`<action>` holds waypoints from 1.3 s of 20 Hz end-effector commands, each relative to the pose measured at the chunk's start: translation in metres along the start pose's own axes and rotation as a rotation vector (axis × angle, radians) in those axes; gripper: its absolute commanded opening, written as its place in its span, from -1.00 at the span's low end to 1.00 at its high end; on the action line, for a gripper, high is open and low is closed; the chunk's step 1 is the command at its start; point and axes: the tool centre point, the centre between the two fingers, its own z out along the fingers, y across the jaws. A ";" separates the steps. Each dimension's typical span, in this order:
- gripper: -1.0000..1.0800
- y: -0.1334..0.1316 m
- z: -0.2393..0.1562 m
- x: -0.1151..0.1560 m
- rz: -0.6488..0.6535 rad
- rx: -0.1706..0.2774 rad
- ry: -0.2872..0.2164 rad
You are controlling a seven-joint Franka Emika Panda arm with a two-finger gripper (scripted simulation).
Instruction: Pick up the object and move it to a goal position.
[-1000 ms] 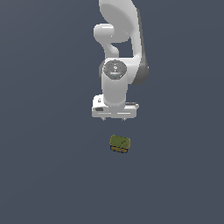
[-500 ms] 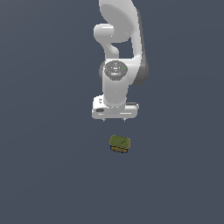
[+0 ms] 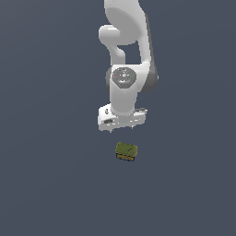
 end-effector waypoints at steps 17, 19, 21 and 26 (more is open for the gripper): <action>0.92 -0.005 0.012 0.040 -0.538 -0.020 0.020; 0.92 -0.005 0.013 0.044 -0.596 -0.022 0.022; 0.92 -0.006 0.014 0.048 -0.654 -0.024 0.025; 0.92 -0.007 0.017 0.059 -0.799 -0.030 0.033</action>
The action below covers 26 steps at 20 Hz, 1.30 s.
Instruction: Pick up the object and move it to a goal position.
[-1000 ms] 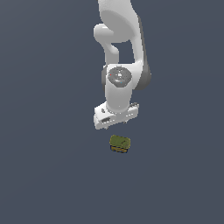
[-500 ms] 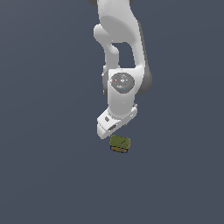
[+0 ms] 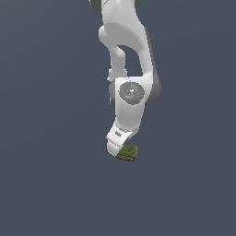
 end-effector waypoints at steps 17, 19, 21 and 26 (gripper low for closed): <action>0.92 0.017 0.008 0.020 -0.376 -0.020 0.021; 0.92 0.018 0.008 0.021 -0.387 -0.021 0.022; 0.92 0.018 0.008 0.021 -0.393 -0.021 0.022; 0.92 0.018 0.012 0.021 -0.389 -0.021 0.022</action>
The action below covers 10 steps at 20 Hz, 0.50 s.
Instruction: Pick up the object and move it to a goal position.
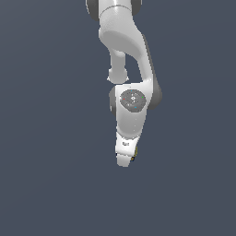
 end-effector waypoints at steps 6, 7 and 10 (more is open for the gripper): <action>0.92 -0.001 0.031 0.000 -0.004 0.001 0.000; 0.92 -0.001 0.036 0.000 -0.004 0.001 0.000; 0.92 -0.001 0.047 0.000 -0.005 0.001 0.000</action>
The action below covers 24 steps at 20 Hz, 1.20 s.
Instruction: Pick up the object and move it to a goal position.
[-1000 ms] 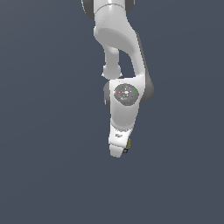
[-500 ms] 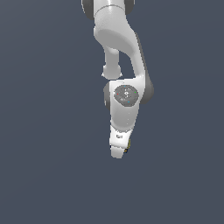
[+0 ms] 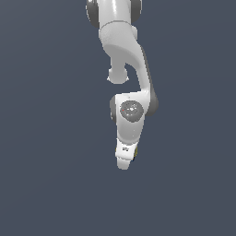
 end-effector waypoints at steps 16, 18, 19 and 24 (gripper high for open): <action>-1.00 0.002 0.007 0.000 0.000 -0.001 0.000; -1.00 0.001 0.006 0.000 0.000 -0.001 0.000; -1.00 0.001 0.005 0.000 0.000 -0.001 0.000; -1.00 0.000 -0.013 0.000 0.000 -0.001 0.000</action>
